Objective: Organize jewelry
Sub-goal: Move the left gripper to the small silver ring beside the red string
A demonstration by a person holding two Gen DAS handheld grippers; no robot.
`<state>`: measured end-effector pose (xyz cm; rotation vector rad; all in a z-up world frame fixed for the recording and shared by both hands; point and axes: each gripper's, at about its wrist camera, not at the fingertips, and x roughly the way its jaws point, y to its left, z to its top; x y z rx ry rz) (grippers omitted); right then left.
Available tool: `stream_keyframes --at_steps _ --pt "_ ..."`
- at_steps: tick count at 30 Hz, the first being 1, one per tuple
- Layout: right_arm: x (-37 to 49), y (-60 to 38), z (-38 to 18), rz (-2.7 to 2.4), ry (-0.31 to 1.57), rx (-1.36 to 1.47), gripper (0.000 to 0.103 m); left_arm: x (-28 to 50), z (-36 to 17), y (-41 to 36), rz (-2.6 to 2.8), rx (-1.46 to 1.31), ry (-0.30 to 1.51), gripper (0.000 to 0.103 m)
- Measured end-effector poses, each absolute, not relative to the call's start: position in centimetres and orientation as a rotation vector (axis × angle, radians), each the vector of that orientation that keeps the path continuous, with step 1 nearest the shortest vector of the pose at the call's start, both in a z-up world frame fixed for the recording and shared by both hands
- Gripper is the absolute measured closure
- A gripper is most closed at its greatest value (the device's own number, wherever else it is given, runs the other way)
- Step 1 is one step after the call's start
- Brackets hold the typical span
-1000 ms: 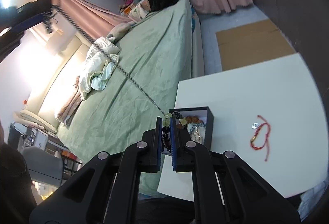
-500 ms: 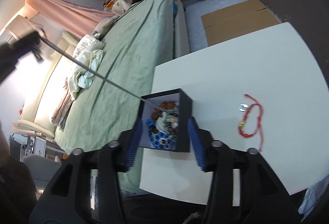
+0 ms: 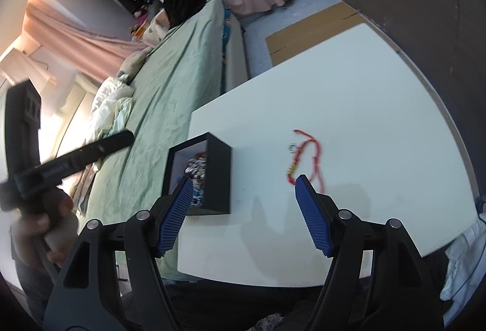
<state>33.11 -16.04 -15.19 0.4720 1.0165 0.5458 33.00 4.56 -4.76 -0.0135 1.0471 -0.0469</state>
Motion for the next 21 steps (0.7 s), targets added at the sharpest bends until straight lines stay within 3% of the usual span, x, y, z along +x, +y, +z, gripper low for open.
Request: stream_keyframes --at_steps 9,16,21 --pt "32.5 -20.5 -16.8 0.461 1.017 0.506 0.033 34.0 -8.4 0.1 -0.136 0.011 1.085 0.02" --pt "32.3 -24.0 -17.6 0.398 1.002 0.541 0.023 35.5 -9.9 -3.9 -0.204 0.046 1.097 0.02" --pt "32.1 -25.9 -18.1 0.368 0.986 0.573 0.023 37.0 -10.5 -5.8 -0.237 0.04 1.106 0.029"
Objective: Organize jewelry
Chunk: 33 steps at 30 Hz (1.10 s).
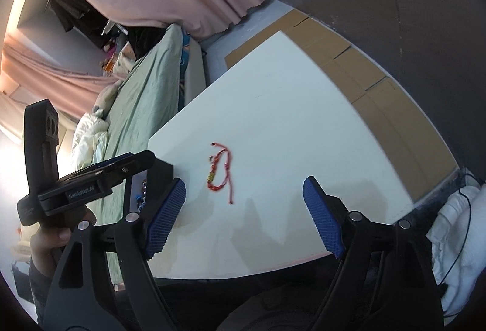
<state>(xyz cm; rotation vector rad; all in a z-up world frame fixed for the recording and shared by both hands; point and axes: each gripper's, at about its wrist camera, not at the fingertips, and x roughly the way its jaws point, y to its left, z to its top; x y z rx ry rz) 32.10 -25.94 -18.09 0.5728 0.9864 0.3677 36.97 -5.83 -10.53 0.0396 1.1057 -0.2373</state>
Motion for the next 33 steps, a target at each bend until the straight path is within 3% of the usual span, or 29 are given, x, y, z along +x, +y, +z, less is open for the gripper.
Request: stream_keyframes --at_steps 7,15,24,33 --pt "32.7 -27.6 -19.6 0.33 1.003 0.605 0.024 39.6 -12.9 -7.7 -0.261 0.028 1.156 0.047" --pt "33.1 -28.8 -20.6 0.303 1.017 0.634 0.036 41.2 -17.0 -6.6 -0.212 -0.009 1.236 0.074" --pt "33.9 -28.2 -21.5 0.295 1.034 0.621 0.037 42.2 -19.3 -5.5 -0.177 -0.023 1.266 0.082" --pt "33.8 -28.0 -21.7 0.285 1.043 0.62 0.037 42.2 -20.0 -5.9 -0.177 0.007 1.282 0.082"
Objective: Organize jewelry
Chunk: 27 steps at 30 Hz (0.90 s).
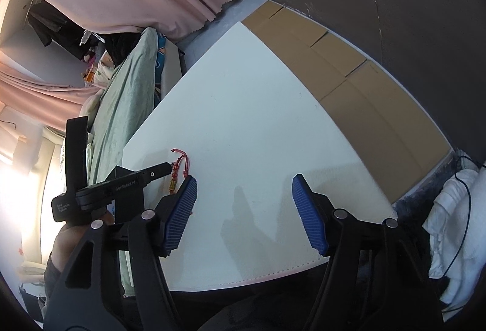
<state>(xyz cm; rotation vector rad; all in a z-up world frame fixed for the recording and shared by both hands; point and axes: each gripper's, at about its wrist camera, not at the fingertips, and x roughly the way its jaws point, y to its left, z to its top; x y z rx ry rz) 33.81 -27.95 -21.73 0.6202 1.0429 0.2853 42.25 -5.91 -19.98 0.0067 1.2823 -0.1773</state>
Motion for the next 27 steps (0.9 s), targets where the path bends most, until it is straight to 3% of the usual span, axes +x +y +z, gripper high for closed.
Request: stream_keyframes --at_steps 10,12,22,24,27 --pt "33.7 -28.0 -21.8 0.286 1.047 0.622 0.037 41.9 -20.5 -6.6 -0.174 0.06 1.293 0.082" --pt "33.7 -28.0 -21.8 0.285 1.047 0.621 0.037 42.2 -20.5 -6.7 -0.189 0.036 1.292 0.076" --pt "33.6 -27.1 -21.7 0.288 1.051 0.608 0.037 43.1 -20.6 -7.6 -0.194 0.043 1.291 0.078" --pt "33.6 -26.8 -21.7 0.291 1.054 0.603 0.037 43.1 -20.7 -7.4 -0.177 0.053 1.29 0.089" --pt "33.6 -26.2 -21.7 0.298 1.058 0.596 0.037 43.0 -20.7 -6.8 -0.176 0.037 1.291 0.094"
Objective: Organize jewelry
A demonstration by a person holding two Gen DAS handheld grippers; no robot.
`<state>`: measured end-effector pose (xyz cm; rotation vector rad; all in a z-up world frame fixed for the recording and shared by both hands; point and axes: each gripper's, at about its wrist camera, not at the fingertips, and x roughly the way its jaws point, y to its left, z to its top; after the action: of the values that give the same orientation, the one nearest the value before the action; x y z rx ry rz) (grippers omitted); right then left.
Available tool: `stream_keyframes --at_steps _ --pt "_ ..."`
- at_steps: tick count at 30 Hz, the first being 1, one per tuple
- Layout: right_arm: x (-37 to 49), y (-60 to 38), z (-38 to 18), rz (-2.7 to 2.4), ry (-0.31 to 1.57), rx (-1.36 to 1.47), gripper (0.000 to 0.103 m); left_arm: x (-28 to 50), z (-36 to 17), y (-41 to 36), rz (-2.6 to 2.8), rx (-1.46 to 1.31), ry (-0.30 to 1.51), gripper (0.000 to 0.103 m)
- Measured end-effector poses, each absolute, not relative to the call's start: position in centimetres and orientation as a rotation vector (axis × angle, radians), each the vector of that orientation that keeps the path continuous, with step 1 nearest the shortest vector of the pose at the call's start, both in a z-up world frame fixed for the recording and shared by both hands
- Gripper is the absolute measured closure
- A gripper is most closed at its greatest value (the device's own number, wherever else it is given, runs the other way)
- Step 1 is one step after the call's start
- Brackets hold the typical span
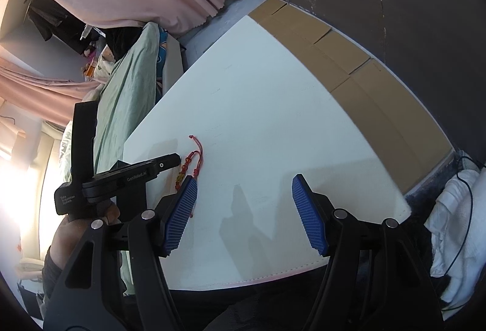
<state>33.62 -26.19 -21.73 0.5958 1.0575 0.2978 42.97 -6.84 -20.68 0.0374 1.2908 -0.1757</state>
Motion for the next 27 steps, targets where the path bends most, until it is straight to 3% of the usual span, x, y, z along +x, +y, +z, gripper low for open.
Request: stream_keyframes --at_steps 4,6,10,14,22,23,25,26,27 --pt "33.8 -25.4 -21.5 0.307 1.066 0.574 0.037 43.0 -20.6 -6.7 -0.177 0.033 1.286 0.095" --pt "34.1 -24.8 -21.2 0.316 1.069 0.561 0.037 42.8 -20.3 -6.4 -0.183 0.018 1.286 0.103" --pt "35.0 -23.5 -20.8 0.341 1.079 0.521 0.038 42.3 -19.3 -5.6 -0.195 -0.023 1.27 0.103" --pt "36.0 -21.2 -20.9 0.372 1.109 0.474 0.047 41.8 -18.6 -4.6 -0.197 -0.061 1.256 0.103" --pt "36.4 -20.2 -20.9 0.366 1.12 0.449 0.047 42.0 -18.7 -5.1 -0.22 -0.052 1.259 0.102" --pt "36.3 -20.3 -20.9 0.363 1.119 0.449 0.047 42.0 -18.8 -5.3 -0.224 -0.044 1.261 0.099" --pt "36.2 -20.7 -21.0 0.353 1.118 0.453 0.047 41.9 -18.8 -5.6 -0.22 -0.024 1.257 0.073" --pt "36.3 -20.8 -21.0 0.348 1.119 0.457 0.047 42.0 -18.7 -5.7 -0.215 -0.016 1.245 0.05" --pt "36.2 -20.9 -21.0 0.342 1.118 0.46 0.047 42.0 -18.5 -5.7 -0.208 -0.003 1.225 0.046"
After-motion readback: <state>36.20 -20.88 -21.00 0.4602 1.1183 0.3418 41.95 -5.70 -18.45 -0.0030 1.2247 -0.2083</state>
